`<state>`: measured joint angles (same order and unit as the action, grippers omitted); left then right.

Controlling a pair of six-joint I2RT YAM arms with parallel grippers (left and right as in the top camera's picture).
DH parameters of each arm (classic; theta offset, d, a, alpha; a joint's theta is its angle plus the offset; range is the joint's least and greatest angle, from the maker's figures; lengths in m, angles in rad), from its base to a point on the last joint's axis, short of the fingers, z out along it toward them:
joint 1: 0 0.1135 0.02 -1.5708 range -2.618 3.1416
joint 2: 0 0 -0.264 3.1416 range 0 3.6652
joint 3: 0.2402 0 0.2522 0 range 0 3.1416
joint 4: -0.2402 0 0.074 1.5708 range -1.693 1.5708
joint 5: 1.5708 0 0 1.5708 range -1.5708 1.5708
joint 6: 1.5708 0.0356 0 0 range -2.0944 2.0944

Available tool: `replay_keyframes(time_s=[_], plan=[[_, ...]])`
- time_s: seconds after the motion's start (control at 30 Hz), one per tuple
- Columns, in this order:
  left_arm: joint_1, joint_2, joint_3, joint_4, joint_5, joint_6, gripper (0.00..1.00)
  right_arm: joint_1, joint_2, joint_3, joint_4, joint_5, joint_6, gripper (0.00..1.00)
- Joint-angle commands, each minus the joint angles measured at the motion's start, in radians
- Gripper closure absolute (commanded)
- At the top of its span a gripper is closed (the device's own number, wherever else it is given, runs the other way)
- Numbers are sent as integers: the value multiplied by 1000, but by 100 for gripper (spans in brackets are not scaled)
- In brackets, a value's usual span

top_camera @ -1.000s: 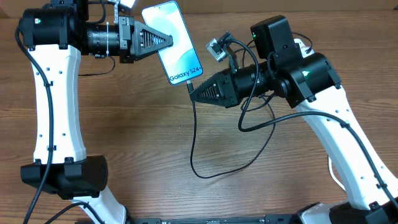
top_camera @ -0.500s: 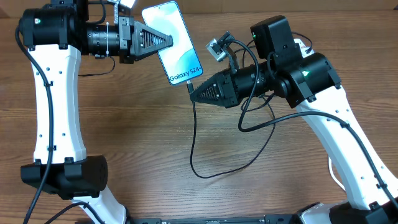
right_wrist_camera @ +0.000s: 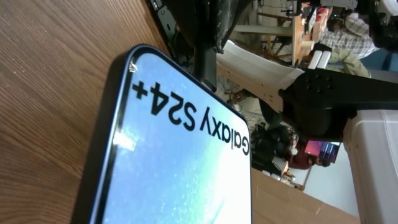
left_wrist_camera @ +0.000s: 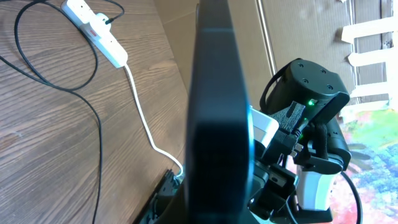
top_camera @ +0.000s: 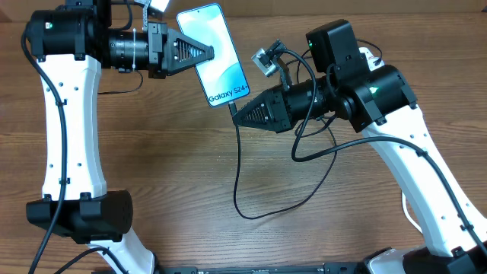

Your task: Plug charger to phone and switch on socket

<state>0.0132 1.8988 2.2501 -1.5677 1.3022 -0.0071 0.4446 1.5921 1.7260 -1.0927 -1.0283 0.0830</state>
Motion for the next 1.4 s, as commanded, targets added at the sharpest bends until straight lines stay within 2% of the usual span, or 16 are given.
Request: replay_keyframes(time_s=[0.0, 0.2, 0.53, 1.37], plan=[[-18, -14, 8, -4, 24, 38, 96, -1, -11, 14, 18, -2, -2, 96], [-27, -14, 8, -13, 22, 60, 96, -1, -11, 14, 18, 3, -2, 96], [-28, -14, 8, -113, -11, 143, 96, -2, -11, 14, 59, 25, -2, 96], [-60, -14, 8, -122, -64, 149, 96, -2, -11, 14, 119, 58, -39, 96]])
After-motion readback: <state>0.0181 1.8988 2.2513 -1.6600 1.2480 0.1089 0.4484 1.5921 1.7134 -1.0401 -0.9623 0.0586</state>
